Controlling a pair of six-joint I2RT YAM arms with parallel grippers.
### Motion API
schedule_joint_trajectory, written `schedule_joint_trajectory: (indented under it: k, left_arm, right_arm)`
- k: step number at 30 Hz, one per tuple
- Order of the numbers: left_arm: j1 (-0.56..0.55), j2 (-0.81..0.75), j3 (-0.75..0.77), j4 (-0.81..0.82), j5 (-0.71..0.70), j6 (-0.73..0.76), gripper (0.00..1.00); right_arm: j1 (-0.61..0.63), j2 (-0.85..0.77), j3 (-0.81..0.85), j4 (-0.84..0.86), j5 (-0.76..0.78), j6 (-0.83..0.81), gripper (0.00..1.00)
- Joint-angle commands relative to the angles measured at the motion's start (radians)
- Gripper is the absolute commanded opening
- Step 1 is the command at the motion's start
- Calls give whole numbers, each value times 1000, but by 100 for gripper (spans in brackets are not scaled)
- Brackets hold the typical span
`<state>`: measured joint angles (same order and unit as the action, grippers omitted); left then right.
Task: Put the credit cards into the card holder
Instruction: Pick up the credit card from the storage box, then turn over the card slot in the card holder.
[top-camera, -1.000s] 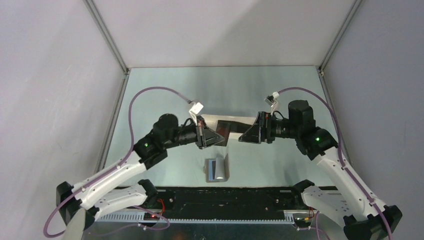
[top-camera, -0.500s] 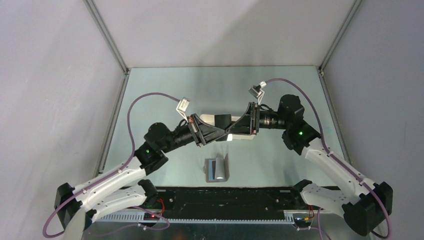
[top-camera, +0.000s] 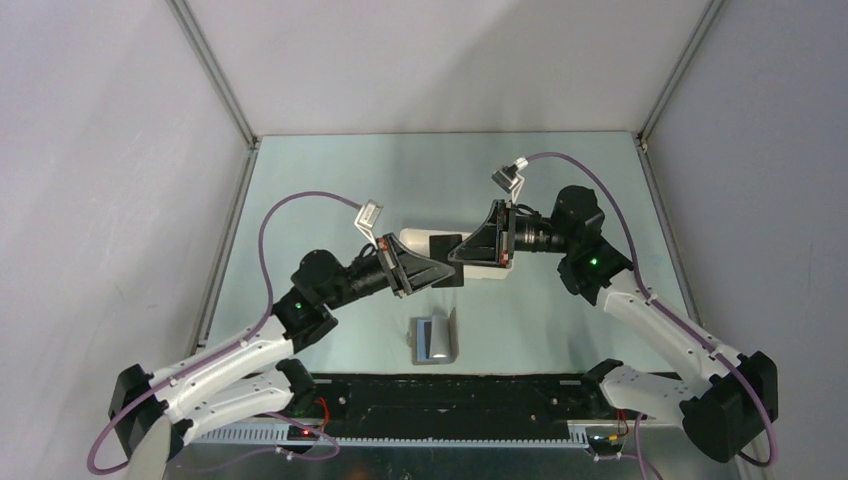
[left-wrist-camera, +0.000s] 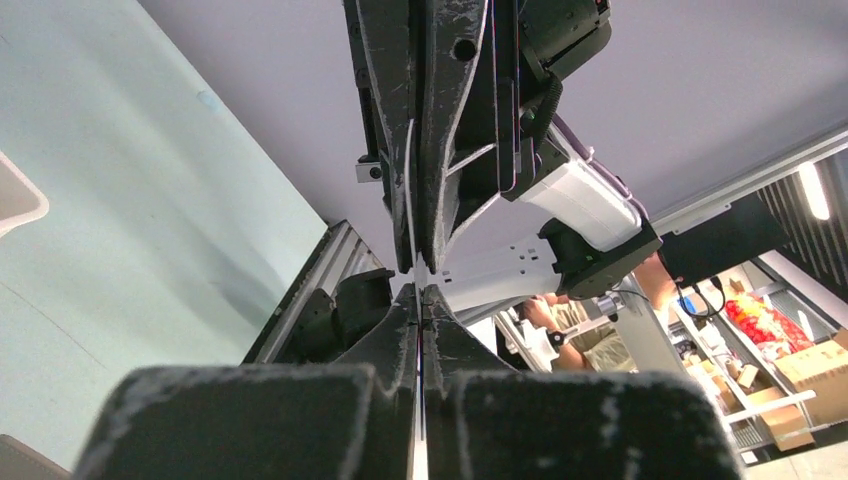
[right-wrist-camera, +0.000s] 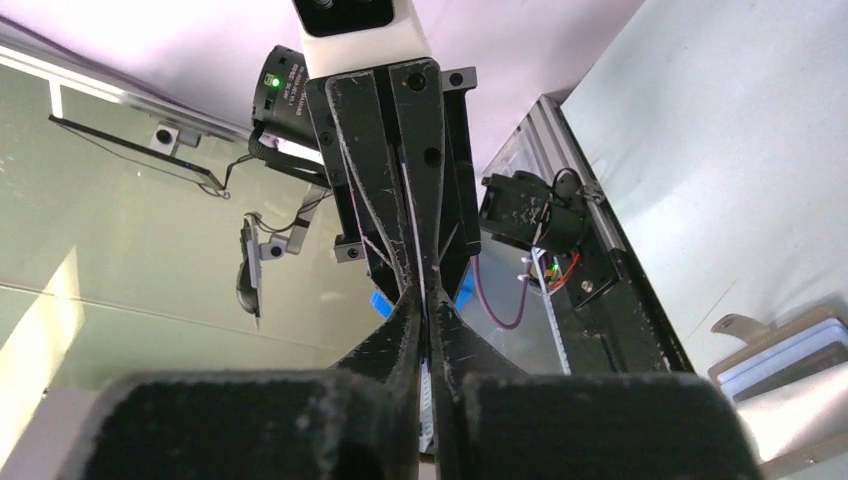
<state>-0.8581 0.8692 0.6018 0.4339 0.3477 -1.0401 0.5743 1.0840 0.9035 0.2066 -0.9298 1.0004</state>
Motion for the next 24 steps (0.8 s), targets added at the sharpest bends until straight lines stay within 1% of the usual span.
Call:
schedule_joint_trajectory:
  k: [1, 3, 4, 5, 6, 7, 8, 9, 12, 14, 15, 16, 17, 19, 22, 23, 24]
  left_arm:
    - [-5, -14, -1, 35, 7, -2, 0]
    - [-4, -11, -5, 35, 0, -3, 16]
    - [-5, -12, -6, 35, -3, -5, 43]
    - [-5, -18, -16, 35, -18, -11, 55]
    - [-5, -20, -24, 35, -30, -33, 81]
    - [-2, -31, -44, 34, -53, -43, 90]
    - [0, -37, -55, 34, -76, -53, 97]
    - [8, -56, -84, 14, -94, -61, 98]
    - [24, -111, -163, -71, -210, -142, 100]
    - [28, -144, -202, -204, -269, -156, 100]
    - [29, -154, -213, -306, -284, -156, 100]
    - [28, -154, -216, -354, -307, -160, 100]
    - [29, -145, -223, -435, -313, -163, 99]
    - [29, -111, -230, -510, -312, -176, 93]
    - [13, -21, -226, -529, -284, -179, 83]
    - [8, -3, -223, -530, -281, -173, 78]
    - [-3, 33, -217, -530, -285, -172, 75]
  right_arm:
    - [10, 5, 41, 26, -20, -3, 1]
    - [11, 5, 48, -7, -15, -22, 0]
    - [11, 3, 54, -25, -11, -48, 0]
    - [8, 3, 61, -90, 3, -65, 0]
    - [5, 3, 75, -152, 15, -117, 0]
    - [4, 3, 89, -238, 46, -172, 0]
    - [0, 5, 95, -280, 62, -199, 0]
    - [-1, 5, 102, -362, 98, -249, 0]
    - [-5, 18, 104, -505, 172, -327, 0]
    - [5, 36, 104, -597, 249, -379, 0]
    - [10, 50, 103, -653, 272, -410, 0]
    - [22, 59, 104, -677, 313, -423, 0]
    - [28, 73, 104, -719, 333, -444, 0]
    - [48, 98, 103, -764, 393, -464, 0]
    - [72, 123, 101, -797, 461, -475, 0]
    - [74, 131, 96, -795, 466, -476, 0]
    - [75, 134, 90, -788, 467, -474, 0]
